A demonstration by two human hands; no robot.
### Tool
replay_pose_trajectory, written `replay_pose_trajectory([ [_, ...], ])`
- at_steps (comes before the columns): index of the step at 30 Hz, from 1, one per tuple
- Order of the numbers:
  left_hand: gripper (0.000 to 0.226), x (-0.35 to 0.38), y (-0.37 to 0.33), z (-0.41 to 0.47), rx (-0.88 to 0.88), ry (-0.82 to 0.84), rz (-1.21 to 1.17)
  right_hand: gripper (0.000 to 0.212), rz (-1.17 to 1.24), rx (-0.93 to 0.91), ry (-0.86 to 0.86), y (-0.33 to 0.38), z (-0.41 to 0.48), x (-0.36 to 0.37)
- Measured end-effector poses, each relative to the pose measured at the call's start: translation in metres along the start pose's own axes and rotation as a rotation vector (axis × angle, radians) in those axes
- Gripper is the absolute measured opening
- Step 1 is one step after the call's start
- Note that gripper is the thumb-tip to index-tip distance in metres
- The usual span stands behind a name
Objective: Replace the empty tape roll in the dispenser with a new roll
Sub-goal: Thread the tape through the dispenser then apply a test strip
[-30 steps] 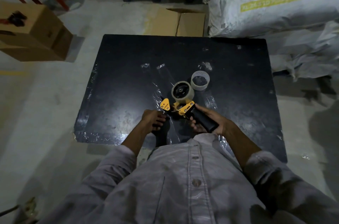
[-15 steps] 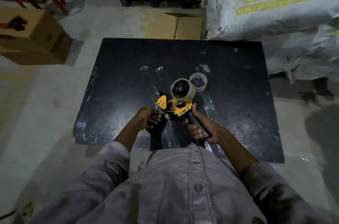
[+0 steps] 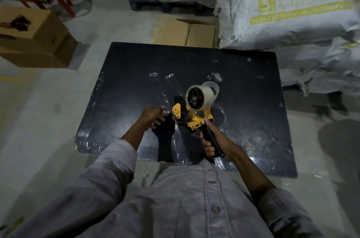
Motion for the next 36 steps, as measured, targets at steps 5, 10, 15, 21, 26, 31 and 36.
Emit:
replay_pose_trajectory([
  [5,0.033,-0.001,0.011,-0.014,0.036,-0.082,-0.167,0.074,0.029,-0.026,-0.038,0.005,0.005,-0.006],
  [10,0.036,0.021,0.024,-0.034,-0.061,-0.083,-0.369,0.077,-0.058,-0.078,-0.087,0.032,0.014,-0.001],
  [15,0.07,0.04,0.002,-0.026,-0.205,0.073,-0.527,0.079,-0.157,-0.076,-0.093,0.05,0.014,0.005],
  [21,0.018,0.047,-0.01,-0.01,-0.267,0.072,-0.547,0.077,-0.17,-0.045,-0.09,0.05,0.012,0.002],
  [26,0.016,0.039,-0.031,0.005,-0.169,-0.023,-0.501,0.078,-0.173,-0.039,-0.078,0.051,0.01,-0.002],
  [31,0.012,0.038,-0.035,0.016,-0.135,-0.053,-0.463,0.075,-0.171,-0.043,-0.066,0.057,0.01,-0.004],
  [36,0.01,0.042,-0.029,0.026,-0.143,-0.097,-0.482,0.073,-0.19,-0.042,-0.082,0.058,0.01,-0.008],
])
Point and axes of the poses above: each hand's wrist, its own z-axis towards the middle knuckle, its own x-axis out of the palm, y = z × x, the point moved 9 cm from there along z, towards the middle knuckle, and after that the axes turned 11 degrees about x, right-handed, at the moved point
